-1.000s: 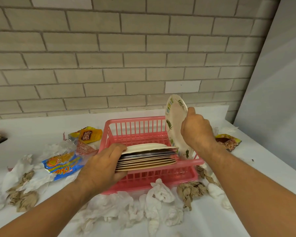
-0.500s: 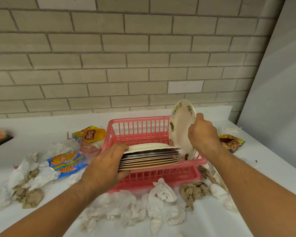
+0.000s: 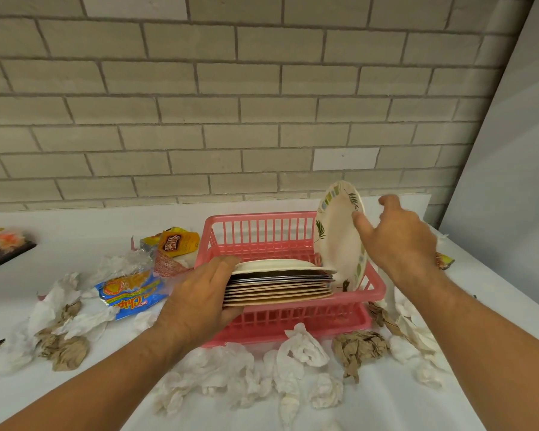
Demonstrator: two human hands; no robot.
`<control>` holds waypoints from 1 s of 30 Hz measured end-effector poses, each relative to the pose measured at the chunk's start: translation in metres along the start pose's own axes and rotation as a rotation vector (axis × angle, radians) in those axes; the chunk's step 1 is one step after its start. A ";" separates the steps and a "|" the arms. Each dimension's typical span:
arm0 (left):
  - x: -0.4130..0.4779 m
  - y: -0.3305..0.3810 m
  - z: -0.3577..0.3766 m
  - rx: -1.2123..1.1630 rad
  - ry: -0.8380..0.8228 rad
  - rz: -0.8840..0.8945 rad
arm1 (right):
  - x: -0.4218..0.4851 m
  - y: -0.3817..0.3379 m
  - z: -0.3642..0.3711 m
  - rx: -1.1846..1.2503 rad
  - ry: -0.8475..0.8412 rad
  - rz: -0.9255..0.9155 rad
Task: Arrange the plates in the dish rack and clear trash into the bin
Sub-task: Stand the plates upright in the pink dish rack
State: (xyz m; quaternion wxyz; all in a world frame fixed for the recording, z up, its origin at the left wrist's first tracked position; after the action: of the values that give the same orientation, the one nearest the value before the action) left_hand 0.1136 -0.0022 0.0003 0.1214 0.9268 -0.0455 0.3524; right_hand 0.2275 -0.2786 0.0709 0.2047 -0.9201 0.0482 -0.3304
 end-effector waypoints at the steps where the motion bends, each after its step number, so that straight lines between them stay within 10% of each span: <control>1: -0.001 -0.001 0.001 0.025 0.004 0.012 | -0.001 -0.007 -0.013 0.053 0.081 -0.036; 4: -0.002 -0.001 0.000 0.087 0.075 0.065 | -0.022 -0.049 -0.037 0.298 0.132 -0.324; 9: -0.013 0.003 -0.016 0.071 0.322 0.114 | -0.098 -0.104 0.005 0.377 -0.506 -0.702; 30: 0.027 0.024 -0.003 0.049 0.050 0.164 | -0.058 -0.111 0.027 0.400 -0.505 -0.607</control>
State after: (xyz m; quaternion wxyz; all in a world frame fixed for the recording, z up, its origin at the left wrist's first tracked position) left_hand 0.1280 -0.0246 0.0249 0.0708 0.9135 -0.1095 0.3853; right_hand 0.1945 -0.1548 0.0635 0.2777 -0.8866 -0.3408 -0.1435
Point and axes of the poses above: each hand's wrist, its own x-axis towards the middle knuckle, its own z-axis out of the palm, y = z × x, the point moved 7 cm from there along x, towards the middle knuckle, and after that the axes turned 13 degrees about y, right-handed, at the moved point
